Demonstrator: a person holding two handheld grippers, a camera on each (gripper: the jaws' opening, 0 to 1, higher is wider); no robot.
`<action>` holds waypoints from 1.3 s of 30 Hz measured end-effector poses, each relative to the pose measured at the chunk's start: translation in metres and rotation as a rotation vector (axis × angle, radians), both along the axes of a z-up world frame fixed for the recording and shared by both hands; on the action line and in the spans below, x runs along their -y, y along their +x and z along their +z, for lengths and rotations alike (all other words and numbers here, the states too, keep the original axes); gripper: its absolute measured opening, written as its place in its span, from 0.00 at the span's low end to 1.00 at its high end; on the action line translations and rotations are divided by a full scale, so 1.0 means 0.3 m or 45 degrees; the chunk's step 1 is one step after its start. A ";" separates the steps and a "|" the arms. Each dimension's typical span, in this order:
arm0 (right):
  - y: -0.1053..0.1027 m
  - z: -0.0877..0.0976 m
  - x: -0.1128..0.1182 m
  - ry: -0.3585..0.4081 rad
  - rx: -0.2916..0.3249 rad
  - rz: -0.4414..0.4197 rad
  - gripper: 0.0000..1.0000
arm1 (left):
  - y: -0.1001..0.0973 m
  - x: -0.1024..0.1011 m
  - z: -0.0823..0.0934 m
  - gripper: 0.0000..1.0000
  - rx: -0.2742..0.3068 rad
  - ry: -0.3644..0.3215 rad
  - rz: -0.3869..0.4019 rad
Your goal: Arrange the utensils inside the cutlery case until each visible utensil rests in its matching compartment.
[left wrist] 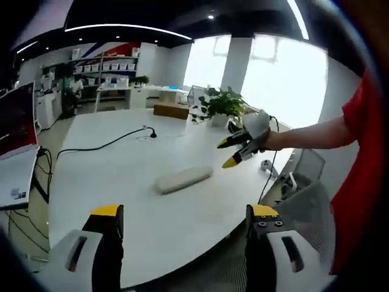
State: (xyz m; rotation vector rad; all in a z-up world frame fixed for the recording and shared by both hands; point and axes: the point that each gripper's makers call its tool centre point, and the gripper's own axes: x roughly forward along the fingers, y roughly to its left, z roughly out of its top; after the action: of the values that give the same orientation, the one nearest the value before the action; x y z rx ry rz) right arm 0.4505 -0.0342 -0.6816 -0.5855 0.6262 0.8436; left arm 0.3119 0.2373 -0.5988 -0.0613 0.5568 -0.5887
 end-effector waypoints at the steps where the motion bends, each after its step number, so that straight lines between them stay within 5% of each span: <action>1: -0.021 0.035 0.009 0.023 0.033 -0.020 0.47 | -0.004 -0.003 0.004 0.85 0.007 -0.002 0.009; 8: -0.144 0.265 0.038 0.351 0.146 -0.239 0.52 | -0.017 -0.085 0.032 0.97 0.111 0.099 0.177; 13: -0.267 0.397 0.065 0.540 0.237 -0.319 0.57 | -0.073 -0.065 0.055 0.98 0.123 0.001 0.171; 18: -0.420 0.386 0.100 0.496 0.223 -0.339 0.61 | -0.126 -0.050 0.062 0.96 0.089 -0.048 0.181; 22: -0.481 0.402 0.089 0.535 0.242 -0.346 0.67 | -0.165 -0.084 0.028 0.83 0.027 0.081 0.209; 26: -0.463 0.412 0.093 0.580 0.235 -0.408 0.67 | -0.142 -0.085 0.088 0.91 0.099 -0.020 0.224; 30: -0.443 0.387 0.137 0.467 0.267 -0.458 0.58 | -0.105 -0.096 0.090 0.91 0.115 -0.022 0.241; 34: -0.443 0.402 0.125 0.563 0.242 -0.489 0.60 | -0.090 -0.094 0.089 0.96 0.120 -0.028 0.244; 39: -0.462 0.405 0.133 0.508 0.275 -0.482 0.58 | -0.095 -0.082 0.085 0.99 0.122 -0.010 0.225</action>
State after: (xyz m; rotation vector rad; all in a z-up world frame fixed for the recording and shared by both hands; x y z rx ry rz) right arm 0.3118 -0.0740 -0.5600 -0.1804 0.3403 0.5180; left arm 0.2833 0.2619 -0.5733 -0.0886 0.4509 -0.4193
